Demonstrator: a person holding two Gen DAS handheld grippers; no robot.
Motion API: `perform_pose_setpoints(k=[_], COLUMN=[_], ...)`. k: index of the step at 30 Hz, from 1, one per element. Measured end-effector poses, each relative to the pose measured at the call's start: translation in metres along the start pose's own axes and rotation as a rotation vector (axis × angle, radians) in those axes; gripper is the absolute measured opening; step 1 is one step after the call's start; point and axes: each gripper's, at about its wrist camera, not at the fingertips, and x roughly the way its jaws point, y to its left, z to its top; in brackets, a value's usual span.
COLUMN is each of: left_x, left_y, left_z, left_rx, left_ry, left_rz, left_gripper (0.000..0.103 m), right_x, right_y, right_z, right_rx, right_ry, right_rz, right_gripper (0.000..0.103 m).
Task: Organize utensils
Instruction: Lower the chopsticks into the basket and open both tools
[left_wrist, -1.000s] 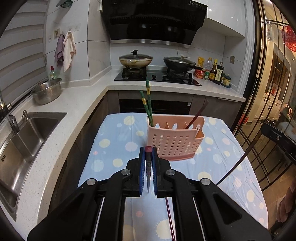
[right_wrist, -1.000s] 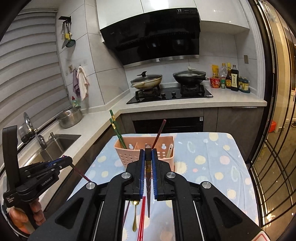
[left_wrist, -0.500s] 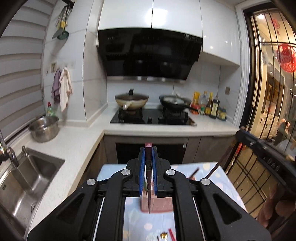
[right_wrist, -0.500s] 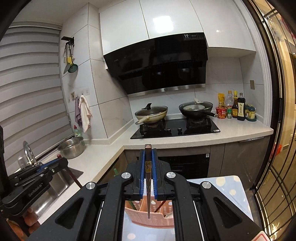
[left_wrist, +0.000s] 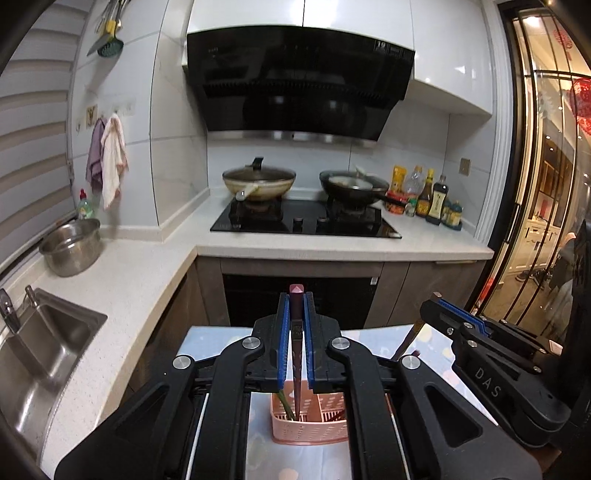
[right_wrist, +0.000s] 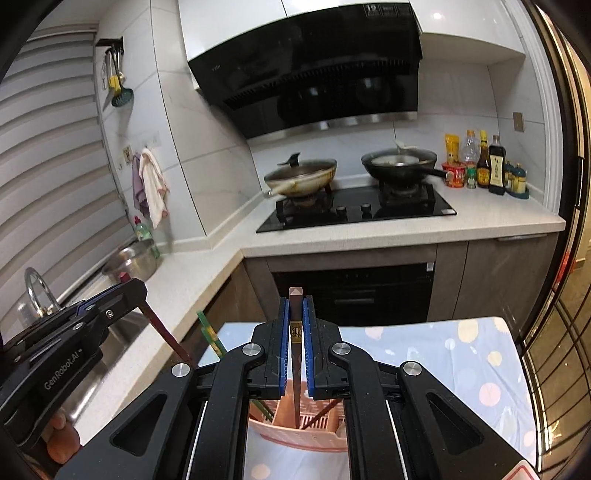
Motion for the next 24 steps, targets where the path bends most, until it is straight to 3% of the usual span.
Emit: perform_pose_setpoints(k=[7, 9, 12, 14, 16, 24], left_x=[0.018, 0.020, 0.020, 0.017, 0.014, -0.003], left_y=[0.002, 0.002, 0.004, 0.005, 0.005, 0.002], left_z=[-0.016, -0.019, -0.022, -0.024, -0.026, -0.039], left_rx=[0.002, -0.001, -0.006, -0.009, -0.011, 0.006], left_ry=[0.050, 0.055, 0.059, 0.055, 0.053, 0.067], left_rz=[0.023, 0.039, 0.059, 0.070, 0.077, 0.083], left_gripper=[0.007, 0.008, 0.020, 0.039, 0.045, 0.048], right_x=[0.017, 0.016, 0.011, 0.007, 0.001, -0.029], right_y=[0.002, 0.002, 0.002, 0.003, 0.004, 0.013], right_z=[-0.018, -0.021, -0.023, -0.024, -0.025, -0.039], right_rx=[-0.035, -0.031, -0.032, -0.029, -0.030, -0.051], right_ry=[0.040, 0.034, 0.022, 0.011, 0.004, -0.013], right_rz=[-0.031, -0.033, -0.039, -0.036, -0.032, -0.015], right_gripper=[0.007, 0.013, 0.026, 0.033, 0.034, 0.037])
